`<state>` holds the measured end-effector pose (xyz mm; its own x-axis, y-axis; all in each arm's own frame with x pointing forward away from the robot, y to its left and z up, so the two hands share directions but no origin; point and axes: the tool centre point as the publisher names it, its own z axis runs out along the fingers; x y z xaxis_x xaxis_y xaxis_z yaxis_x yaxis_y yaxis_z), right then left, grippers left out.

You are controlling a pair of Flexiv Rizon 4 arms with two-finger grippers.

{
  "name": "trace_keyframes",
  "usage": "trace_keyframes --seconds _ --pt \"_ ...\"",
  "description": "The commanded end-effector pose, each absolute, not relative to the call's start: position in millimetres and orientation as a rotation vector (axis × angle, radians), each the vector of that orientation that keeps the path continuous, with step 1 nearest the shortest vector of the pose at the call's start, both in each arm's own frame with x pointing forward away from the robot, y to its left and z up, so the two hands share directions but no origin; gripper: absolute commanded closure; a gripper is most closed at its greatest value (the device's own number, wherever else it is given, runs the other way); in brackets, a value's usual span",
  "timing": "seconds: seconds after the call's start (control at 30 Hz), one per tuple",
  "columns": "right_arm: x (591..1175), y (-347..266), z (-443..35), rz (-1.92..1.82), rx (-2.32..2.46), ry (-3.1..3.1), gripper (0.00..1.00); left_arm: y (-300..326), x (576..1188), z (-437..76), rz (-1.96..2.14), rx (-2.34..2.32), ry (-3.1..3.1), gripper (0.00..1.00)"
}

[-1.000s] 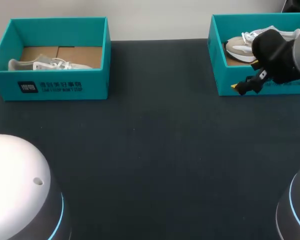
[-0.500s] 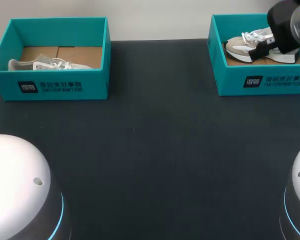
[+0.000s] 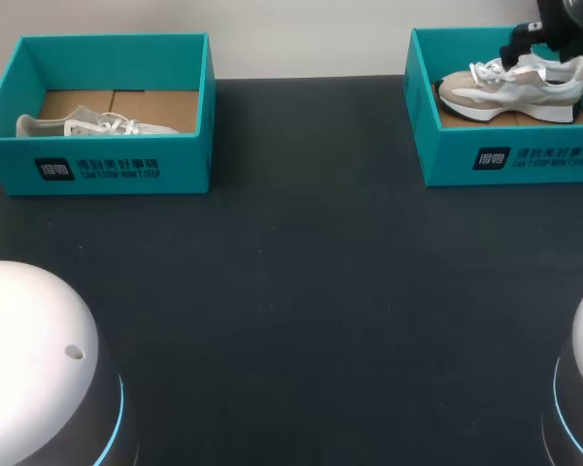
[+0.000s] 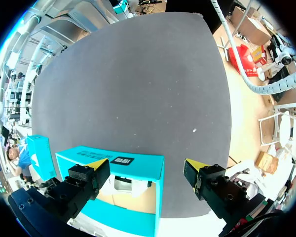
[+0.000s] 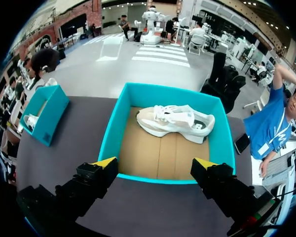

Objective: Take the shoe out of the shoebox, open the shoe tongue, remove and reinsert the insole, then place the shoe into the shoebox

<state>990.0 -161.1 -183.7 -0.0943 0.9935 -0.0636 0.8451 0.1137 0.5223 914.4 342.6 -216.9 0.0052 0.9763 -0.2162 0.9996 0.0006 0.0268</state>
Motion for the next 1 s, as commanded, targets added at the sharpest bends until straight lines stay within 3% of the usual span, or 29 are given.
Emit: trace_keyframes --seconds 0.03,0.53,0.6,1.0 --pt "1032.0 -177.6 -205.9 0.499 1.826 1.995 0.0 342.9 913.9 -216.2 -0.199 2.098 2.093 0.0" --pt "1032.0 -177.6 -205.9 0.499 1.826 1.995 0.0 342.9 913.9 -216.2 -0.199 2.098 2.093 0.0" --pt "1036.8 -182.3 -222.3 0.509 1.952 1.959 0.0 342.9 913.9 -216.2 -0.199 2.098 2.093 0.0" --pt "1097.3 -263.7 -247.3 0.302 2.135 1.874 0.0 342.9 913.9 -216.2 -0.199 2.098 2.093 0.0"
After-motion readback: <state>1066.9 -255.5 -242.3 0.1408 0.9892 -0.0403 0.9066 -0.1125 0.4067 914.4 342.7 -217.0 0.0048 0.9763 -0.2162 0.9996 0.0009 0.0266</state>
